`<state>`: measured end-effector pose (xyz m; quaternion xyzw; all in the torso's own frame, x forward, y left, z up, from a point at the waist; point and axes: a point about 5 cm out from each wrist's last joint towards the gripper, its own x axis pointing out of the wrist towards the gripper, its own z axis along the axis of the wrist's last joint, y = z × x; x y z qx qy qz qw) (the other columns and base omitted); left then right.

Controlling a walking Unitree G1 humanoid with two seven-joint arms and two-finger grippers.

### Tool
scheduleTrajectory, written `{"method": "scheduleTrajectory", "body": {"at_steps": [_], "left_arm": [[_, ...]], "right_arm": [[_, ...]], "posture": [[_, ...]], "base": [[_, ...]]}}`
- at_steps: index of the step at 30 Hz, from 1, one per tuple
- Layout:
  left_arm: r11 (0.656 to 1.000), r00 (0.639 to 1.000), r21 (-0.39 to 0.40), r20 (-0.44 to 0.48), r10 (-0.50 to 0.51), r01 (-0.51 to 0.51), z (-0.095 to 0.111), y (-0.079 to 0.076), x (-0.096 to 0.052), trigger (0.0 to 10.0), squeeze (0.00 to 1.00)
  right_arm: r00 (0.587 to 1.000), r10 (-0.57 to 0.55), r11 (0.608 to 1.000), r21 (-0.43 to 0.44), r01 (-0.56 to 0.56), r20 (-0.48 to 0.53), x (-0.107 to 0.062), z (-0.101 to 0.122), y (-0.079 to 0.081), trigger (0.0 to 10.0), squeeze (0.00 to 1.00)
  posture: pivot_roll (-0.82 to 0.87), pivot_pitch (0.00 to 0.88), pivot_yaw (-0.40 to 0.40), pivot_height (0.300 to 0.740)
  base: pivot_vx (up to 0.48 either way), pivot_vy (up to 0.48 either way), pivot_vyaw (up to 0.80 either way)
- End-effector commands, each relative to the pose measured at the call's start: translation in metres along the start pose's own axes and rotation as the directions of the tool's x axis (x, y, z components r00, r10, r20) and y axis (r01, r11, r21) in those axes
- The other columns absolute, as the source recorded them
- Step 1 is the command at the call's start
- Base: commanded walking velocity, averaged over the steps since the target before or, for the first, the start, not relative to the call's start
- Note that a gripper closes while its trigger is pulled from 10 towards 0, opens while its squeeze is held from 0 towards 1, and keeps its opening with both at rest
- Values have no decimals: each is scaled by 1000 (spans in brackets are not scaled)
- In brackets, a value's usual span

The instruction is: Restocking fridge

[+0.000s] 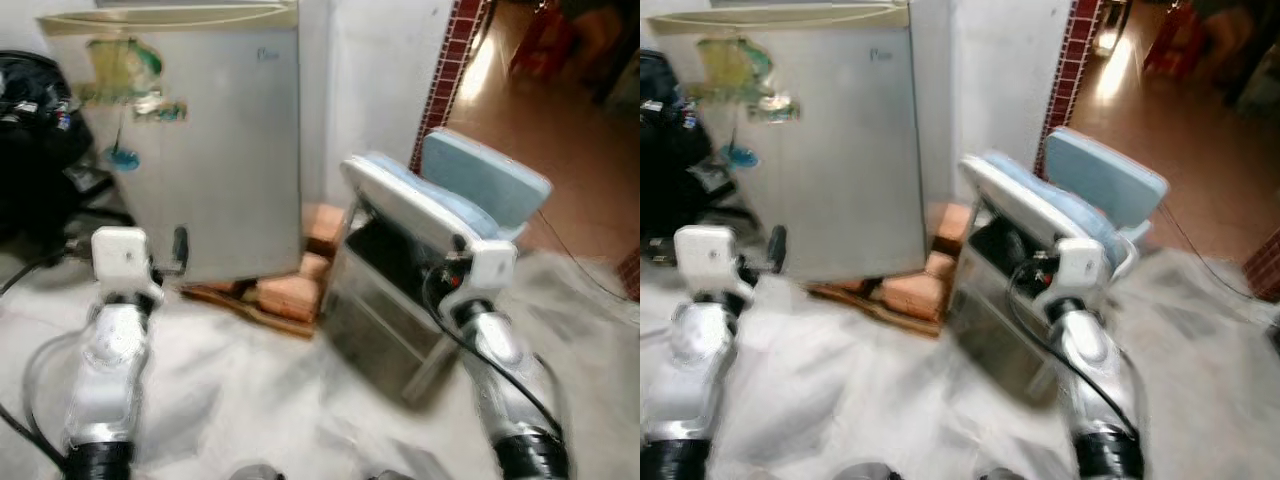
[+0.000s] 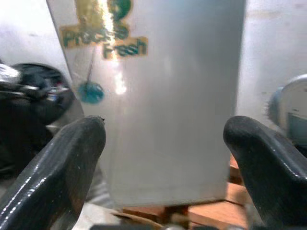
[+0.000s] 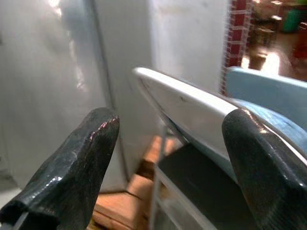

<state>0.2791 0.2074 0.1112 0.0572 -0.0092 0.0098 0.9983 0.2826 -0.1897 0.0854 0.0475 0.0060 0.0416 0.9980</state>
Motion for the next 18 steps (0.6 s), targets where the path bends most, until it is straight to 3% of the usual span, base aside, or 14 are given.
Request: {"method": "scheduleTrajectory", "body": {"at_steps": [1, 11, 18], "left_arm": [[1000, 1000, 6, 9, 1, -1, 4, 5, 3, 10000, 0], [1000, 1000, 11, 5, -4, 4, 2, 8, 2, 10000, 0], [1000, 1000, -14, -22, -5, 5, -7, 6, -2, 10000, 0]], "right_arm": [[1000, 10, 1000, 7, -10, 14, 4, 4, 4, 10000, 0], [1000, 2, 1000, 17, -2, 9, 2, 2, 7, 10000, 0], [1000, -27, 999, 37, 27, -7, -2, -2, -2, 10000, 0]], "posture": [[29, 0, 8, 740], [30, 0, -4, 740], [15, 0, -8, 740]], "base": [[0, 480, 0], [0, 480, -771], [0, 480, -800]]}}
